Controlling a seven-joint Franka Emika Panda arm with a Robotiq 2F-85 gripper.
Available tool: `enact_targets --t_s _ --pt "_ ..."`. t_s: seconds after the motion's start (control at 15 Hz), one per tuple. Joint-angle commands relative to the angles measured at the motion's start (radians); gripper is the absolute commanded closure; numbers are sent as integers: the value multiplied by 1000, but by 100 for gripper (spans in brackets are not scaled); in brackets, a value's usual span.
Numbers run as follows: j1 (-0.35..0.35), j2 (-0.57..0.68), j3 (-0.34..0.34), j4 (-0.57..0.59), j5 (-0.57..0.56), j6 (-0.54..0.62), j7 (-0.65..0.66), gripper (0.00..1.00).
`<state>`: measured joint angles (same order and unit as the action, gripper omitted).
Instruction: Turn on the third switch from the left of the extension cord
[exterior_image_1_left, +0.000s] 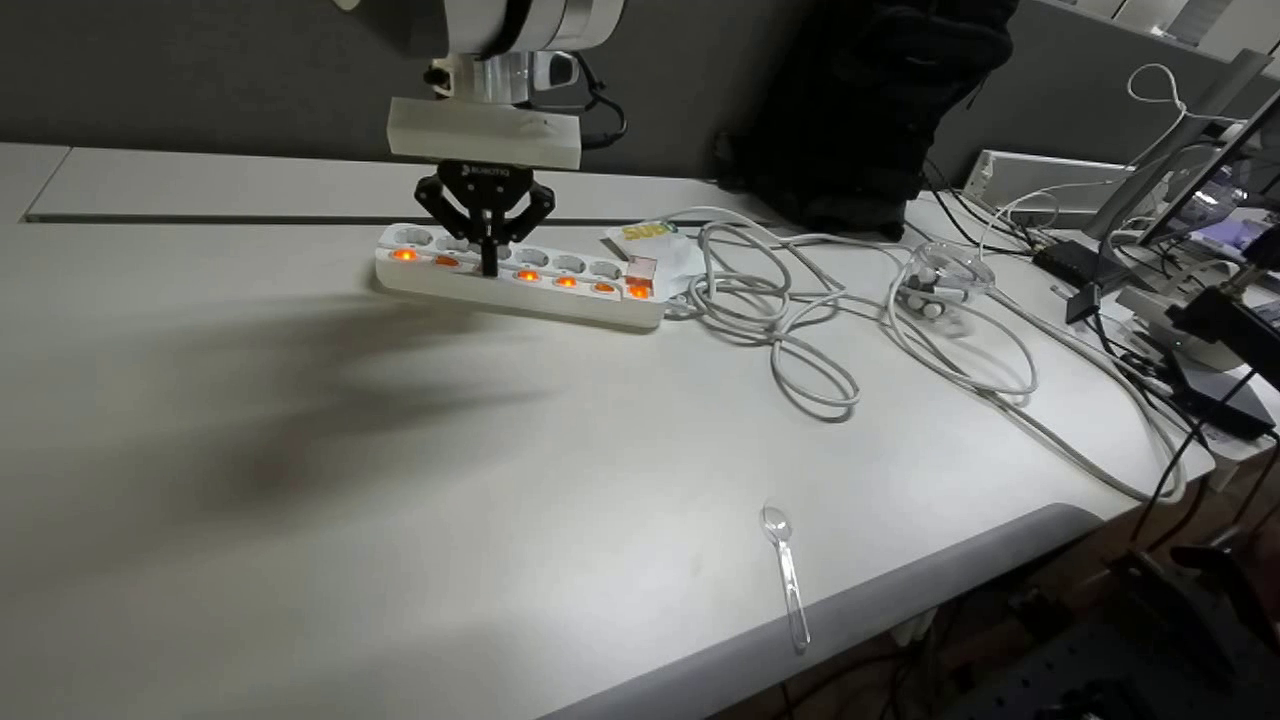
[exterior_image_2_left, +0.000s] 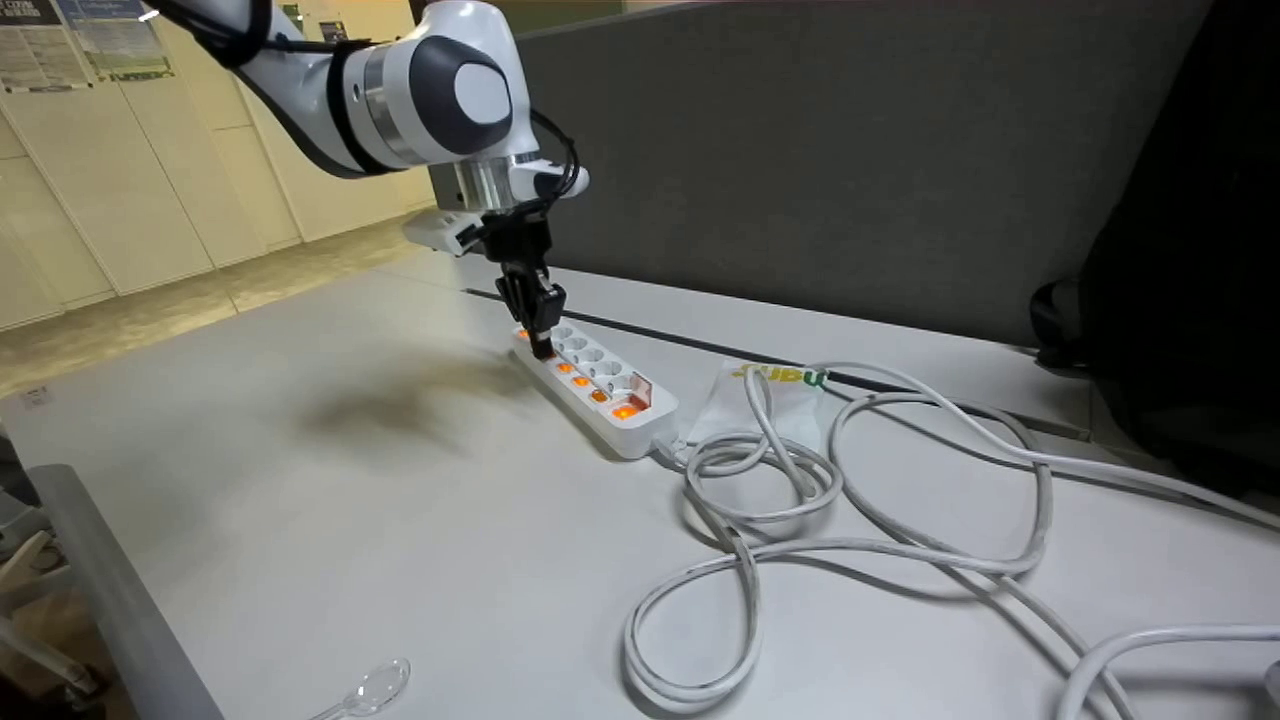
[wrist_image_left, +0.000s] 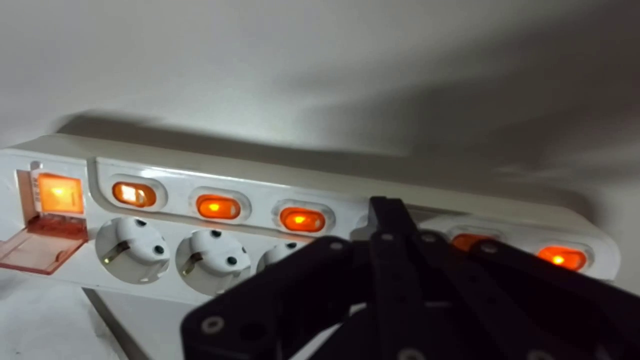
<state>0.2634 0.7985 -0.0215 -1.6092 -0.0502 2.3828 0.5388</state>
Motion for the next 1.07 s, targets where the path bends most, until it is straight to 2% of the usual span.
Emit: enact_targets --t_s 0.0,0.27,0.67,1.0 --pt "19 42 -22 65 5 -41 9 100" --pt "37 77 -41 126 -11 -119 28 100" --pt "77 177 -77 297 -71 -327 49 100" --pt "78 198 -55 360 -76 -368 30 100"
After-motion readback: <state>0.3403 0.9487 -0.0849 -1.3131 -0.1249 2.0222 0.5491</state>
